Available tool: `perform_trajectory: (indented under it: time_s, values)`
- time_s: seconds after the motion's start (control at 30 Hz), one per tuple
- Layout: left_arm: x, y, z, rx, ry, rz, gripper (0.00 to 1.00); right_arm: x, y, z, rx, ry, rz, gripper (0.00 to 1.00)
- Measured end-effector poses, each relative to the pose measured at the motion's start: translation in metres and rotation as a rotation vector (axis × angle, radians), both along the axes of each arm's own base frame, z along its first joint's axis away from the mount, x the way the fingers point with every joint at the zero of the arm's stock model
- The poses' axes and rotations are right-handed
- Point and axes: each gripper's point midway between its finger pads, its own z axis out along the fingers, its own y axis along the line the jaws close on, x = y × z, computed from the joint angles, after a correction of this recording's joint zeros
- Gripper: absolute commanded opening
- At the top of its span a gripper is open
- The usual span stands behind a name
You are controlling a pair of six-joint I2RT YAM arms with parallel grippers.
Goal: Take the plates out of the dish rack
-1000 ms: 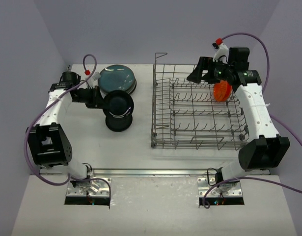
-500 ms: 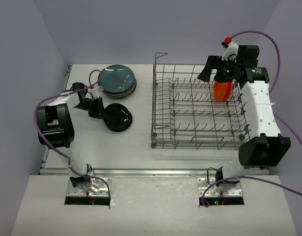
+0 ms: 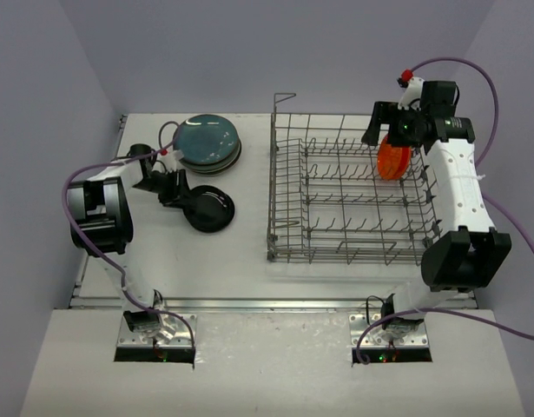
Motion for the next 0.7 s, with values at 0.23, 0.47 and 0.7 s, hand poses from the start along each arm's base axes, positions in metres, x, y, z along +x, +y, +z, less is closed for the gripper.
perform_trajectory:
  time_s: [0.23, 0.47, 0.7]
  values:
    - [-0.003, 0.009, 0.029, 0.251, -0.152, -0.079, 1.0, 0.008, -0.033, -0.02, -0.104, 0.049, -0.135, 0.8]
    - [0.02, 0.002, 0.105, 0.608, -0.507, -0.054, 1.0, 0.017, -0.059, -0.032, -0.209, 0.075, -0.228, 0.49]
    - [0.04, 0.008, 0.153, 0.762, -0.676, 0.066, 1.0, 0.031, -0.076, -0.047, -0.285, 0.105, -0.265, 0.3]
